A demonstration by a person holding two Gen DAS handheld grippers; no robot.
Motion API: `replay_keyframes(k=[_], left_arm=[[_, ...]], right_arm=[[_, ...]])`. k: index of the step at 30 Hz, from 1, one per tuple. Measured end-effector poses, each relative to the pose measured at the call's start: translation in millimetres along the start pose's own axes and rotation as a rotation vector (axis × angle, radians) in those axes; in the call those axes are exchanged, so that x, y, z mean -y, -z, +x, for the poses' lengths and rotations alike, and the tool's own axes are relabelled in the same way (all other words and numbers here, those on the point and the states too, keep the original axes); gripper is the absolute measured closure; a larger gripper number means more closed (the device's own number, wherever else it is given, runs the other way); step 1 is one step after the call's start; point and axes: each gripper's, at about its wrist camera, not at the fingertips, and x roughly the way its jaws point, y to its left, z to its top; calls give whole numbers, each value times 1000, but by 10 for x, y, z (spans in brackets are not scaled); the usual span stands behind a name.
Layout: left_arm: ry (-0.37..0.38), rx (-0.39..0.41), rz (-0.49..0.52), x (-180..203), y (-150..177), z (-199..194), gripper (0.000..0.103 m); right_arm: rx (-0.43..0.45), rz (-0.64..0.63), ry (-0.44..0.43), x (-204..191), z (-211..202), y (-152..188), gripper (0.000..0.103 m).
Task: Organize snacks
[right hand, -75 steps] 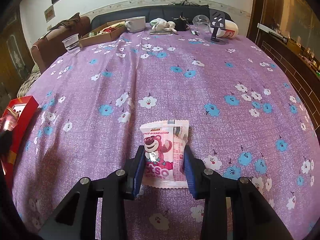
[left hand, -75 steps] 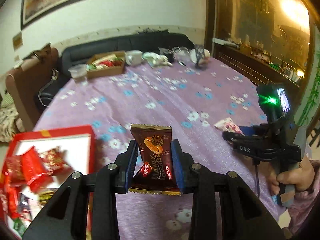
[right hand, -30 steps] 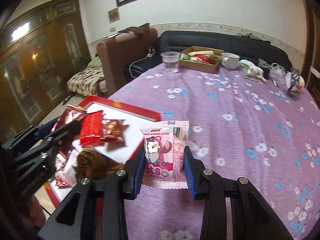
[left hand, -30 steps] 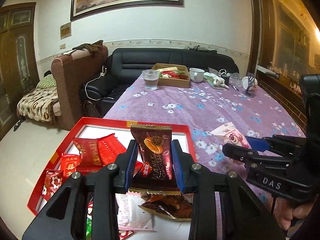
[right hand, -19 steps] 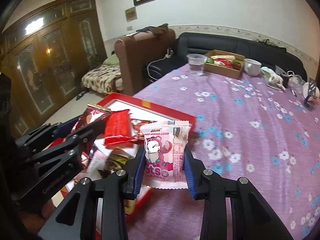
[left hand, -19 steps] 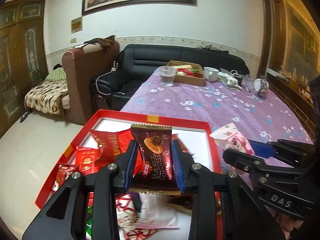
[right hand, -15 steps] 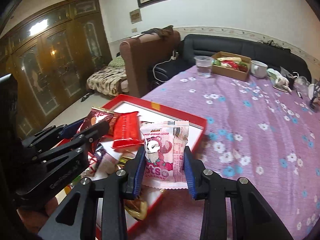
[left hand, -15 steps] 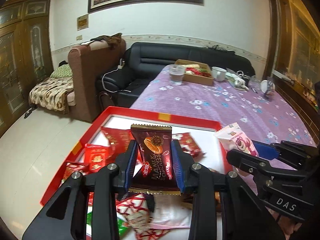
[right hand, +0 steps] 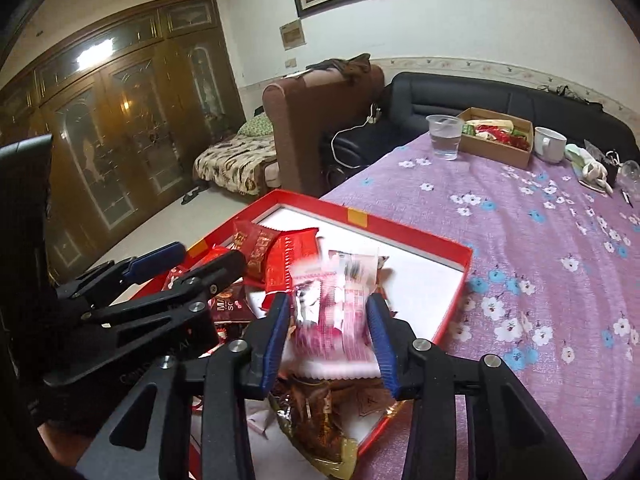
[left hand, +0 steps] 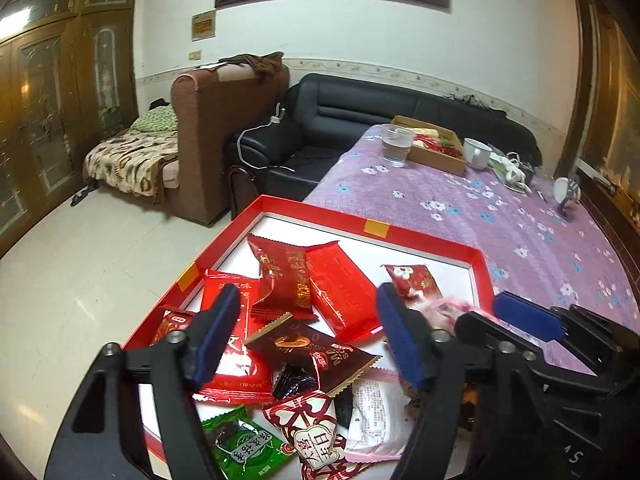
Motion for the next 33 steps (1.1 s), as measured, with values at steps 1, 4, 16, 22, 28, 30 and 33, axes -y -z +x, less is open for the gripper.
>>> replay_keyframes(k=[1, 4, 16, 22, 28, 30, 33], left_arm=[[-6, 6, 0, 3, 2, -14, 28], [-36, 27, 17, 14, 20, -66, 20], [-313, 39, 22, -149, 83, -236, 19], [-299, 94, 11, -230, 178, -513, 18], [-276, 144, -11, -264, 205, -815, 16], [-260, 137, -16, -257, 202, -912, 16], [-238, 145, -13, -224, 224, -1033, 16]], right_arm=[[3, 12, 1, 28, -10, 6, 56], [11, 29, -11, 67, -35, 12, 54], [58, 33, -64, -43, -359, 168, 42], [118, -33, -83, -287, -652, 234, 38], [169, -47, -113, -419, -914, 289, 34], [174, -49, -115, -453, -978, 313, 34], [185, -43, -129, -490, -1088, 358, 34]])
